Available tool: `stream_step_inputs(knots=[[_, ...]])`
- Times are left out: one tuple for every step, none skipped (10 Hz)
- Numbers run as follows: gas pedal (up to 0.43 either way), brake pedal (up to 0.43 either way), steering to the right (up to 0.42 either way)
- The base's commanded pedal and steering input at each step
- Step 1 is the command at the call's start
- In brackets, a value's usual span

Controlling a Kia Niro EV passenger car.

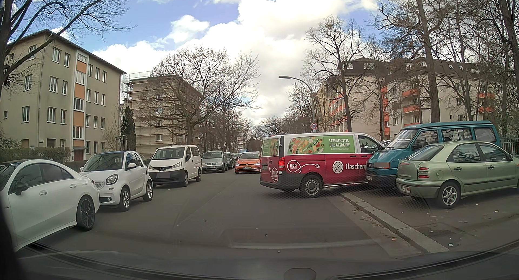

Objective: Follow the waypoints while adhering to traffic rules and regulations

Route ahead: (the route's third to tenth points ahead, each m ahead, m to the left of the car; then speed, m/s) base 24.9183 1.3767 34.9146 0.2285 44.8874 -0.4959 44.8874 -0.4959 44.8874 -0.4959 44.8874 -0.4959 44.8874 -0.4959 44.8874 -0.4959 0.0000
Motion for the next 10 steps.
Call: stream_step_inputs(knots=[[0.000, 0.384, 0.130], [0.000, 0.384, 0.132], [0.000, 0.390, 0.132], [0.000, 0.390, 0.132], [0.000, 0.390, 0.132], [0.000, 0.390, 0.132], [0.000, 0.390, 0.132], [0.000, 0.384, 0.132], [0.000, 0.390, 0.132], [0.000, 0.384, 0.132]])
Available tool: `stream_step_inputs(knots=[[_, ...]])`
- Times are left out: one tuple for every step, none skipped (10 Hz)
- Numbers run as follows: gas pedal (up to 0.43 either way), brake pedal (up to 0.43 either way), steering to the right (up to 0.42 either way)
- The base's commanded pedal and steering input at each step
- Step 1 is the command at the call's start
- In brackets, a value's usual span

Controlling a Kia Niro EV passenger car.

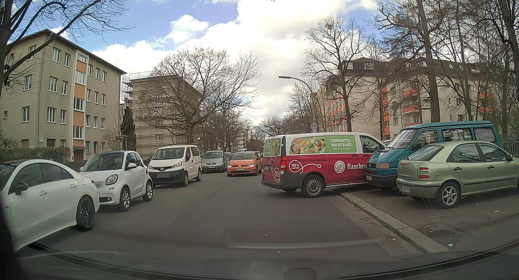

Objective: Follow the waypoints while adhering to traffic rules and regulations

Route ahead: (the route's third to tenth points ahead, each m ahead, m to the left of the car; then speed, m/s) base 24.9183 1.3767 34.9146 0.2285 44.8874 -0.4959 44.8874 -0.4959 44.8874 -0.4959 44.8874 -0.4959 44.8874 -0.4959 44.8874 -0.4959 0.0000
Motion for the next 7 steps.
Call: stream_step_inputs(knots=[[0.000, 0.390, 0.132], [0.000, 0.390, 0.132], [0.000, 0.390, 0.135], [0.000, 0.384, 0.145], [0.000, 0.378, 0.159], [0.000, 0.360, 0.181], [0.000, 0.305, 0.204]])
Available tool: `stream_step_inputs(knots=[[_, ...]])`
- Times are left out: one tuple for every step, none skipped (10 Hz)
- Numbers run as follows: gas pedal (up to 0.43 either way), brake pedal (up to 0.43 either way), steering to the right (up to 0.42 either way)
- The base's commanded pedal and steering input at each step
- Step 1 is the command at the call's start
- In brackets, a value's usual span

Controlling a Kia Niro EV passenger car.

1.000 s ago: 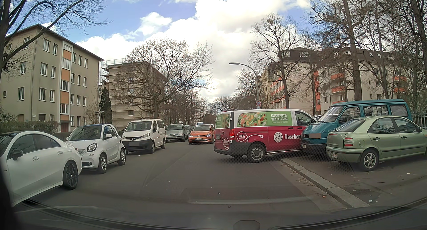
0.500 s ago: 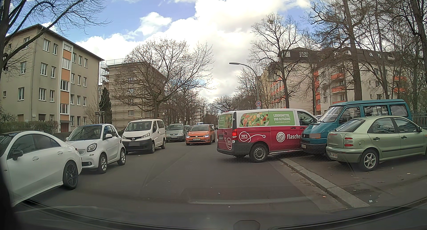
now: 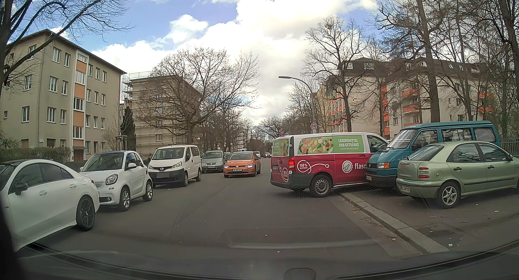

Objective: Follow the waypoints while adhering to traffic rules and regulations

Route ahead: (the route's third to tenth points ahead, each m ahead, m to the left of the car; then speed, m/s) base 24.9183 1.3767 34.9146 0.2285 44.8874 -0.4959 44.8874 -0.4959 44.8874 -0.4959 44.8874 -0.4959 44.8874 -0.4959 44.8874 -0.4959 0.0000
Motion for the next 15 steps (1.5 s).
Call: stream_step_inputs(knots=[[0.000, 0.250, 0.223], [0.000, 0.207, 0.237], [0.000, 0.207, 0.242], [0.000, 0.201, 0.242], [0.000, 0.201, 0.242], [0.000, 0.189, 0.249], [0.000, 0.171, 0.257], [0.000, 0.098, 0.273], [0.000, 0.037, 0.287], [0.000, 0.037, 0.311], [0.000, 0.037, 0.354], [0.000, 0.037, 0.414], [0.000, 0.037, 0.470], [0.000, 0.037, 0.553], [0.000, 0.037, 0.639]])
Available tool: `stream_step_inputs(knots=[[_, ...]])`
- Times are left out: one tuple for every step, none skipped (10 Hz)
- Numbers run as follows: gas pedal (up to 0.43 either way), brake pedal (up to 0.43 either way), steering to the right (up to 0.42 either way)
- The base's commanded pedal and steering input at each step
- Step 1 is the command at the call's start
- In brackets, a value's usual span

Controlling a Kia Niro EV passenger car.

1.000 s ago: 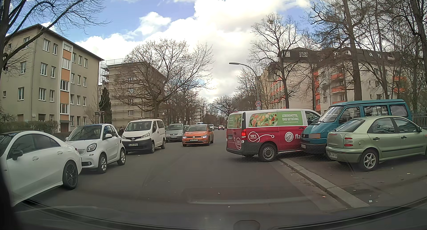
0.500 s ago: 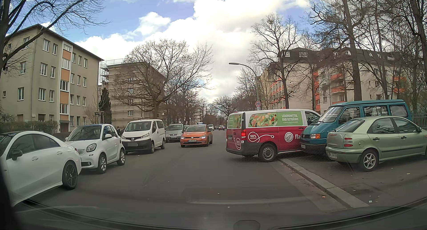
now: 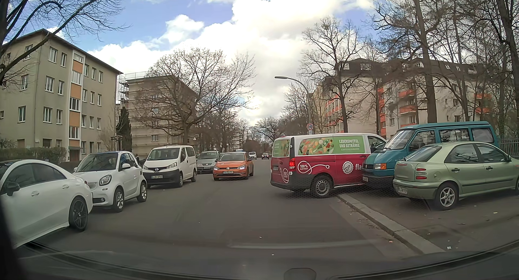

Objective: Follow the waypoints while adhering to traffic rules and regulations

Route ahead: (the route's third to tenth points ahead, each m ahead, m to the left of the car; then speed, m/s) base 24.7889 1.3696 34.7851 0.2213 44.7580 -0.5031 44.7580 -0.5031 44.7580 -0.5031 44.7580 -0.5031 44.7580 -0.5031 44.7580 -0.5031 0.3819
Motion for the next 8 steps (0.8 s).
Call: stream_step_inputs(knots=[[0.000, 0.037, 0.737], [0.000, 0.037, 0.806], [0.000, 0.073, 0.887], [0.000, 0.165, 0.920], [0.000, 0.220, 0.908], [0.000, 0.244, 0.857], [0.000, 0.250, 0.799], [0.000, 0.244, 0.743]])
